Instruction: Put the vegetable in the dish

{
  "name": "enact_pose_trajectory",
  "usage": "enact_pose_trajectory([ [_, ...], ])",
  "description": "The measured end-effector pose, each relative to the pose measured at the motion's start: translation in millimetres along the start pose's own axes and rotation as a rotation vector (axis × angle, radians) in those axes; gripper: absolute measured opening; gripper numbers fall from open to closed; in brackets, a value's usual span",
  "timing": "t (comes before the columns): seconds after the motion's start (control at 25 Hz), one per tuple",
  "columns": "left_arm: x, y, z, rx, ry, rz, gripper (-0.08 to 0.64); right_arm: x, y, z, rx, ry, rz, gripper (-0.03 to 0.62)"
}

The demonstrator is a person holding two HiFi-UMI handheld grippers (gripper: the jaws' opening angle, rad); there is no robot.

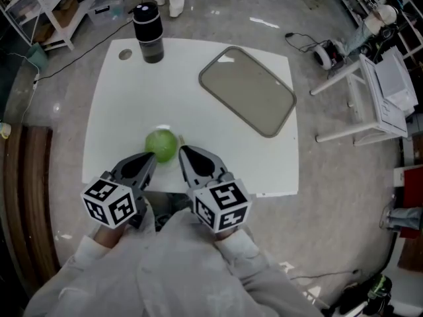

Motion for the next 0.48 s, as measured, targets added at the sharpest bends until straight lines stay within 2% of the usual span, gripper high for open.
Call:
enact_pose_trajectory([
  [0.32, -7.4, -0.8, -10.7, 0.012, 0.002, -0.002, 0.009, 3.3, 4.4, 1.1, 0.042, 0.016, -0.007, 0.014],
  [0.48, -8.2, 0.1, -23.9, -0.006, -0.002, -0.031, 0.008, 5.7, 8.7, 4.1, 0.07, 0.044, -0.013, 0.015],
])
Point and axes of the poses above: the fingertips, and each gripper's own axes: y forward along the fingers, z to its right, x out of its underside, the point moved 3 cm from there along -y, backward along the fingers, and after that the axes turned 13 degrees about -x, right-handed, at the moved point
